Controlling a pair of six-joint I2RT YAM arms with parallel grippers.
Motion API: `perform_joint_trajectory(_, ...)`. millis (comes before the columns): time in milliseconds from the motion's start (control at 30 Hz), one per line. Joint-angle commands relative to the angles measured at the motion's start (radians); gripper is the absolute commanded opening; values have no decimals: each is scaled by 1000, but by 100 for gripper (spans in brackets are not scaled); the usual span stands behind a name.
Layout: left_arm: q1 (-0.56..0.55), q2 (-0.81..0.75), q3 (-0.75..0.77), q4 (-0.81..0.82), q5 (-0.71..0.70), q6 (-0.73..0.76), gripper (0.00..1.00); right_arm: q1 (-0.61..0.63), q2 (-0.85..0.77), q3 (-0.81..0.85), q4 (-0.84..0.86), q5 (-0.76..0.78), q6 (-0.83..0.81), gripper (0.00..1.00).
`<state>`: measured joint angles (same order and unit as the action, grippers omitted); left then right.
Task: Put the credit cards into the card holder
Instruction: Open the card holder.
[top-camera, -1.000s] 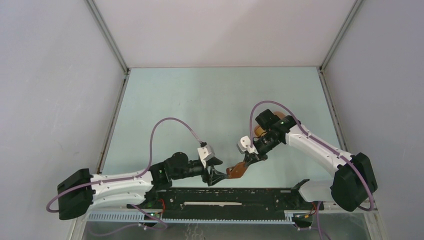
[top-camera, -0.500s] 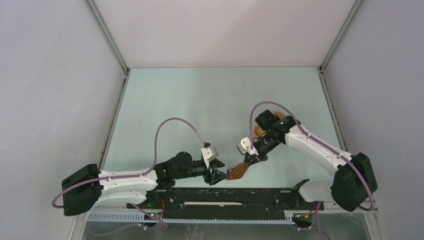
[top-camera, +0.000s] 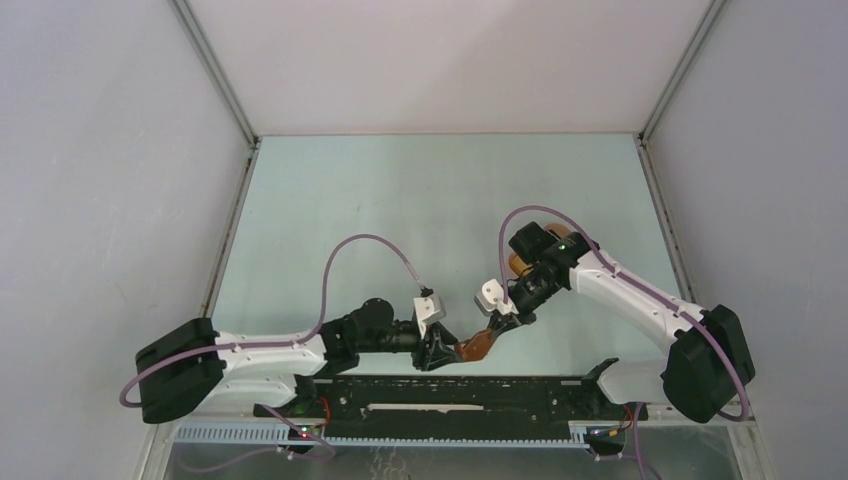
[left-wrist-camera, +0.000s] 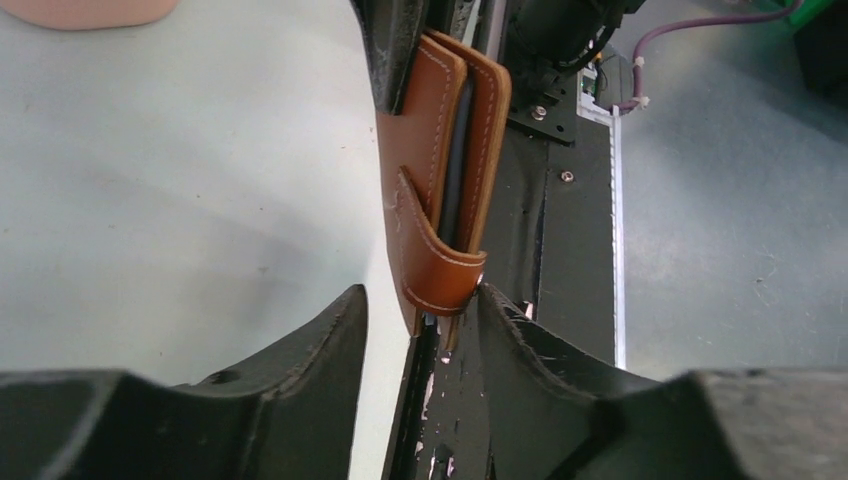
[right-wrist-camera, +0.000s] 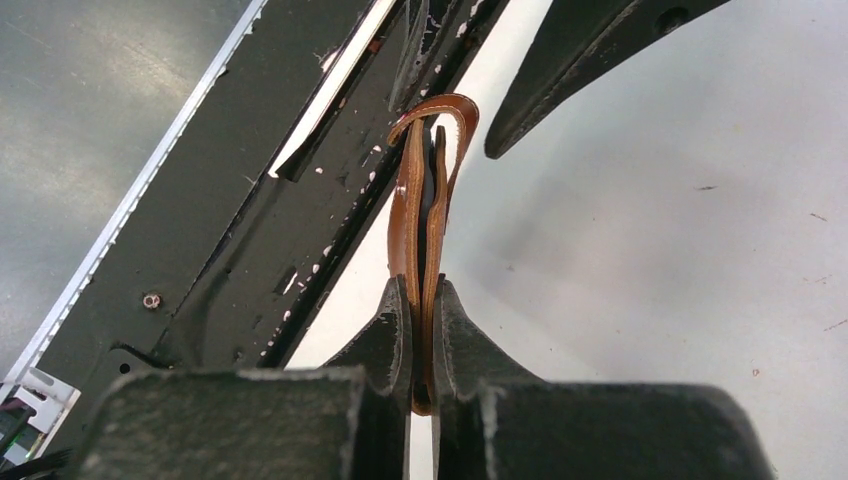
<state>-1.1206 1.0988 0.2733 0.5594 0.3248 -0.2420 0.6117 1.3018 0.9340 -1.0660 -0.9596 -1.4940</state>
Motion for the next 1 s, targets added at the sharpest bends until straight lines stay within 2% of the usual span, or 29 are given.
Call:
perform_joint_trajectory(0,23,20,78,45,79,18,45,13,-9,-3,-18,-33,-33,6)
perform_joint_trajectory(200,50,30,79,59,145,6,35,16,-6,-3,-33,-34,-52,7)
perform_joint_trajectory(500,70,61,89,96,227,-18,42,19,0,-3,-42,-34,-64,7)
perform_joint_trajectory(733,78,79,94,123,269,-31,39,22,2,-3,-44,-33,-67,7)
perform_joint_trajectory(800,83,93,98,131,289,-38,33,22,1,-4,-44,-33,-68,7)
perform_joint_trajectory(833,87,102,100,138,303,-42,26,22,1,-3,-46,-32,-68,7)
perform_joint_trajectory(900,97,119,102,161,339,-59,2,22,1,-4,-46,-33,-69,7)
perform_joint_trajectory(967,107,130,97,195,368,-80,0,23,1,-3,-47,-34,-70,8)
